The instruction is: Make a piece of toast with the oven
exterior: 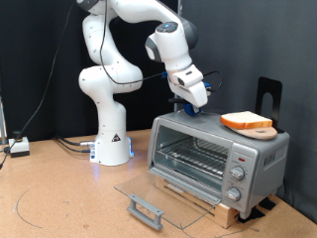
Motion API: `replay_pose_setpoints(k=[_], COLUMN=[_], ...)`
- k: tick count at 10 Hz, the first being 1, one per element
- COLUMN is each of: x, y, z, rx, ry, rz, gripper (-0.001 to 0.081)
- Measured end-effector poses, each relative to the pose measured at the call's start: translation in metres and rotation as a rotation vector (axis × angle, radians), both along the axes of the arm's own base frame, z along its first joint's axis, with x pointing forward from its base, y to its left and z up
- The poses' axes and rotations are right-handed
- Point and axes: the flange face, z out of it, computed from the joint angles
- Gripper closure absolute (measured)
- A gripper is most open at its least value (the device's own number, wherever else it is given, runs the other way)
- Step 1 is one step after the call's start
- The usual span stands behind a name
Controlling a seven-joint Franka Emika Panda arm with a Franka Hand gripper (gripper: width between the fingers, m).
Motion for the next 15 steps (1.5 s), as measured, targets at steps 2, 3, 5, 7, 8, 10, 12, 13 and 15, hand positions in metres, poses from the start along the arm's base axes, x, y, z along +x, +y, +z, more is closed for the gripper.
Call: replay_pose_setpoints(k=[2,3,5,7,8,10,12,13,15], x=[0.003,0.005,0.005,0.002,0.006,0.018,0.031,0.035,0.037], y=[-0.003,-0.007,-0.016,-0.019,-0.021,-0.041,-0.072,-0.087,-0.12], z=[0.009,0.017,0.036,0.043,0.044,0.049,0.053,0.054,0.054], rx=[0.044,0.075,0.128,0.144,0.141,0.138,0.131,0.128,0.114], ry=[-0.009,-0.023,-0.027,-0.018,-0.038,-0.091,-0.128,-0.131,-0.102], rz=[-0.025,-0.033,-0.04,-0.034,-0.049,-0.131,-0.235,-0.282,-0.334], gripper=[0.0396,0.0396,0.0396,0.0396,0.0396,0.0396,0.0396,0.0396,0.0396])
